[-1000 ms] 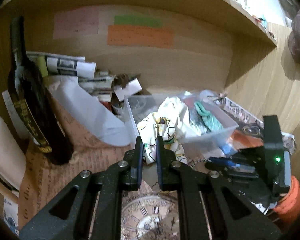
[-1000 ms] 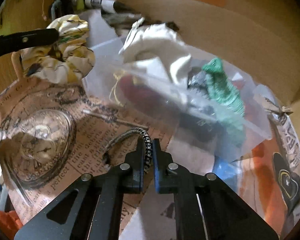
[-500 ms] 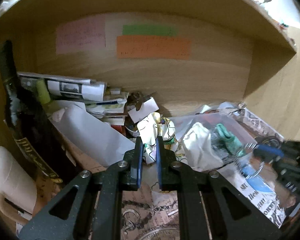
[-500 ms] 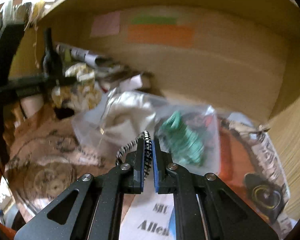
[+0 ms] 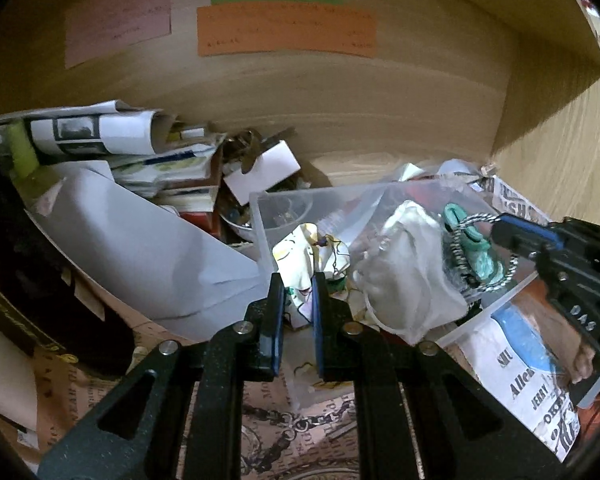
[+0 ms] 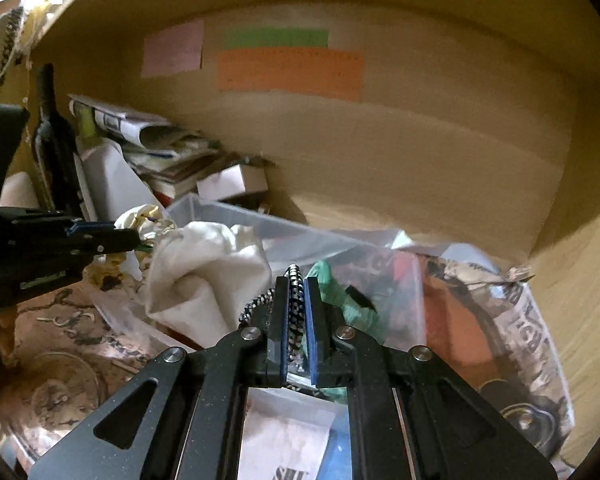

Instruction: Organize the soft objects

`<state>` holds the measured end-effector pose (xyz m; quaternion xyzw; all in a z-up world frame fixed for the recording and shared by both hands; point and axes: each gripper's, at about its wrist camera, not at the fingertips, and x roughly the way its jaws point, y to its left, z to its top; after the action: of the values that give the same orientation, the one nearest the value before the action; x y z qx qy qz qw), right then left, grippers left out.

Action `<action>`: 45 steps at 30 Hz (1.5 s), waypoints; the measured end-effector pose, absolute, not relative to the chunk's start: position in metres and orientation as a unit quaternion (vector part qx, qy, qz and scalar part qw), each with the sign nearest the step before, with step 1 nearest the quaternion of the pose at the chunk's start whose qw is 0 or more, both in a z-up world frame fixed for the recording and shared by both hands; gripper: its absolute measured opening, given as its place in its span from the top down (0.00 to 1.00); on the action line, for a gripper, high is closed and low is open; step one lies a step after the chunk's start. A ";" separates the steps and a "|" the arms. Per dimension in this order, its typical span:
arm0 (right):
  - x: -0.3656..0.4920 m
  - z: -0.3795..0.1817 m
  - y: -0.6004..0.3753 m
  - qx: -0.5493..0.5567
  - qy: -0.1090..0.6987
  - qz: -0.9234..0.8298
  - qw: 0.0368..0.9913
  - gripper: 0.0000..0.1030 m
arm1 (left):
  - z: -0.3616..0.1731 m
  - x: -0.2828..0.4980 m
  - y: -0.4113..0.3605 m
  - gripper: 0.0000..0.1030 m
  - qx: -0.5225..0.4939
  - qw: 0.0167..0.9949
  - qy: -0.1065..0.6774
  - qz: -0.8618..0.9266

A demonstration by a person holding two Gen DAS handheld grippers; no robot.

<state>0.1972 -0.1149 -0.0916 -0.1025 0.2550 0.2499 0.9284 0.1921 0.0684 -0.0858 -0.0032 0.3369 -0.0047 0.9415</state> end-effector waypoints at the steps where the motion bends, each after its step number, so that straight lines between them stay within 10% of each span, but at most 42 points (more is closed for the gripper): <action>1: 0.199 -0.095 -0.113 -0.104 0.260 0.251 0.927 0.94 | -0.086 0.192 0.067 0.89 0.001 0.942 0.335 -0.004; 9: 0.197 -0.100 -0.108 -0.122 0.275 0.254 0.919 0.92 | -0.083 0.187 0.068 0.78 0.001 0.942 0.335 -0.003; 16: 0.183 -0.086 -0.117 -0.113 0.255 0.253 0.927 0.55 | -0.067 0.171 0.072 0.73 -0.013 0.949 0.315 -0.008; 45: 0.074 0.003 -0.180 -0.005 0.098 0.279 0.955 0.09 | 0.024 0.040 0.033 0.07 -0.027 0.991 0.123 -0.032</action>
<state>0.0742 -0.1805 0.0028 -0.0046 0.0979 0.2789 0.9553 0.0401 0.0330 0.0236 -0.0273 0.1235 -0.0318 0.9915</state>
